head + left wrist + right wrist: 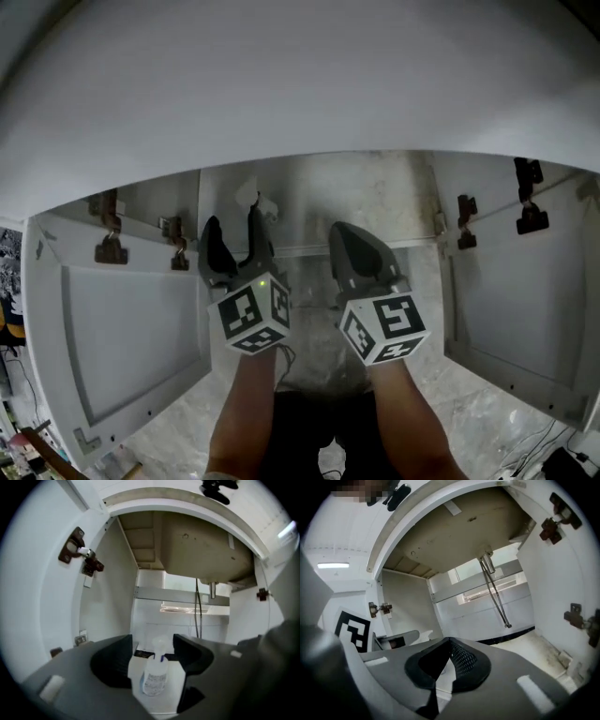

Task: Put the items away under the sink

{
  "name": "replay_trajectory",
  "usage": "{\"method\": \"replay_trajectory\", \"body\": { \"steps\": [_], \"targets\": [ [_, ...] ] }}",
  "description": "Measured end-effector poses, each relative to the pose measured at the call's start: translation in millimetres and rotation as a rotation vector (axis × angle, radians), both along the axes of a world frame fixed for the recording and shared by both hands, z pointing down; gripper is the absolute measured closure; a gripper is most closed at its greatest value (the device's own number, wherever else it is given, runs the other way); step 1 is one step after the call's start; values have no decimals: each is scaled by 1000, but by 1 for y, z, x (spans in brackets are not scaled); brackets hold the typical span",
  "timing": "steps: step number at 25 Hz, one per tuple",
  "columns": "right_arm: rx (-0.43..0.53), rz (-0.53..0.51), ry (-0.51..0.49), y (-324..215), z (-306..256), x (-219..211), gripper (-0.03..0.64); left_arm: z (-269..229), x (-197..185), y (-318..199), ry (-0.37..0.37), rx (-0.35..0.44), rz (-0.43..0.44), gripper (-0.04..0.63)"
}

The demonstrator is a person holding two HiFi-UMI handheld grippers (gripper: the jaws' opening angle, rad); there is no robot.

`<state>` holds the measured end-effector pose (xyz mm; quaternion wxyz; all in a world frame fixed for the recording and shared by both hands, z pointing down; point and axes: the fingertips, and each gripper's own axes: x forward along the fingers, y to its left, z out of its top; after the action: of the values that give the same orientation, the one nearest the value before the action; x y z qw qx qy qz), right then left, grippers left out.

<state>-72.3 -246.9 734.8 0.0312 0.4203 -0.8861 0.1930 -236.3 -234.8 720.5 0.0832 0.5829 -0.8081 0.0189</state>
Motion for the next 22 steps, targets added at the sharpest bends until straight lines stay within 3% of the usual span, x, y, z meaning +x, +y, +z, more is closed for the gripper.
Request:
{"method": "replay_trajectory", "body": {
  "steps": [2, 5, 7, 11, 18, 22],
  "targets": [
    [-40, 25, 9, 8, -2, 3, 618, -16, 12, 3, 34, -6, 43, 318],
    [-41, -10, 100, 33, -25, 11, 618, -45, 39, 18, 14, -78, 151, 319],
    [-63, -26, 104, 51, -60, 18, 618, -74, 52, 41, 2, -116, 187, 338],
    [-116, -48, 149, 81, -153, 34, 618, -157, 81, 79, 31, -192, 249, 394],
    [-115, -102, 181, 103, -331, 63, 618, -337, 101, 108, 52, -217, 320, 470],
    [-45, -168, 218, 115, -418, 83, 618, -419, 108, 123, 58, -215, 298, 567]
  ]
}}
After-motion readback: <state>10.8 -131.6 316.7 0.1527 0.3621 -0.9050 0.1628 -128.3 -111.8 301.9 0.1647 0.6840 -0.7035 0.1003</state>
